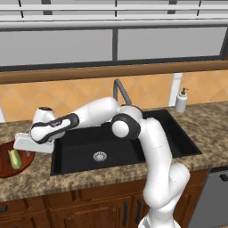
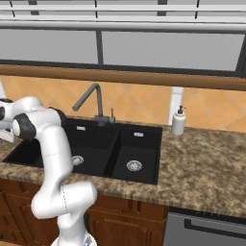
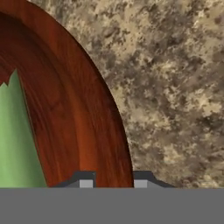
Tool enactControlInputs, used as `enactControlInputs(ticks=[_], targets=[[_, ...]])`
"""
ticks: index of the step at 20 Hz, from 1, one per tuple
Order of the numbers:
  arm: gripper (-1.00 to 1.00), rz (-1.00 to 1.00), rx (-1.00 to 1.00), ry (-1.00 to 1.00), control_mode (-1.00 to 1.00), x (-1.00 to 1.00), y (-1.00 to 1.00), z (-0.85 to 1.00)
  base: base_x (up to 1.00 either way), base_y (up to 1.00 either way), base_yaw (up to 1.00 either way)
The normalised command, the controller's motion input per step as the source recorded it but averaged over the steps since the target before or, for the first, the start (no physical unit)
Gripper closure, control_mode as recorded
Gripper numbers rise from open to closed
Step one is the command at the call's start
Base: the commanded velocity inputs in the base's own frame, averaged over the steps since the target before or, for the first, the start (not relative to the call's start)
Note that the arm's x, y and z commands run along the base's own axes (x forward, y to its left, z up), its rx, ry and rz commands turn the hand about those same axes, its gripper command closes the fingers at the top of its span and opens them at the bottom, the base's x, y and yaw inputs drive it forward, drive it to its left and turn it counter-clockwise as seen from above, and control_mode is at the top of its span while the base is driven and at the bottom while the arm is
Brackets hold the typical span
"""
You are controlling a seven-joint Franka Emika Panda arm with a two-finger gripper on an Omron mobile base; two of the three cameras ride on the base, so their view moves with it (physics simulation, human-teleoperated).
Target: Pick the corn from the sink and place it in the bowl. Then pick the bowl and place it in the microwave. Then close the microwave door and press the start button.
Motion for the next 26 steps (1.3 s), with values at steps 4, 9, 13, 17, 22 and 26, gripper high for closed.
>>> enactControlInputs(ticks=[4,9,13,17,22,26], targets=[[1.0,-0.34,0.15,-0.21,-1.0,-0.5,-0.39,0.19,0.0,0.0,0.0],[1.0,-0.36,0.09,-0.28,-1.0,-0.47,-0.16,0.68,0.0,0.0,0.0],[1.0,-0.38,0.09,0.04,-1.0,-0.48,-0.46,1.0,0.0,0.0,0.0],[1.0,-0.43,0.15,0.18,-1.0,-0.22,-0.49,0.96,0.0,0.0,0.0],[1.0,-0.44,0.19,0.2,-1.0,-0.39,-0.77,0.97,0.0,0.0,0.0],[1.0,-0.36,0.06,0.06,-1.0,-0.66,-0.96,0.86,0.0,0.0,0.0]])
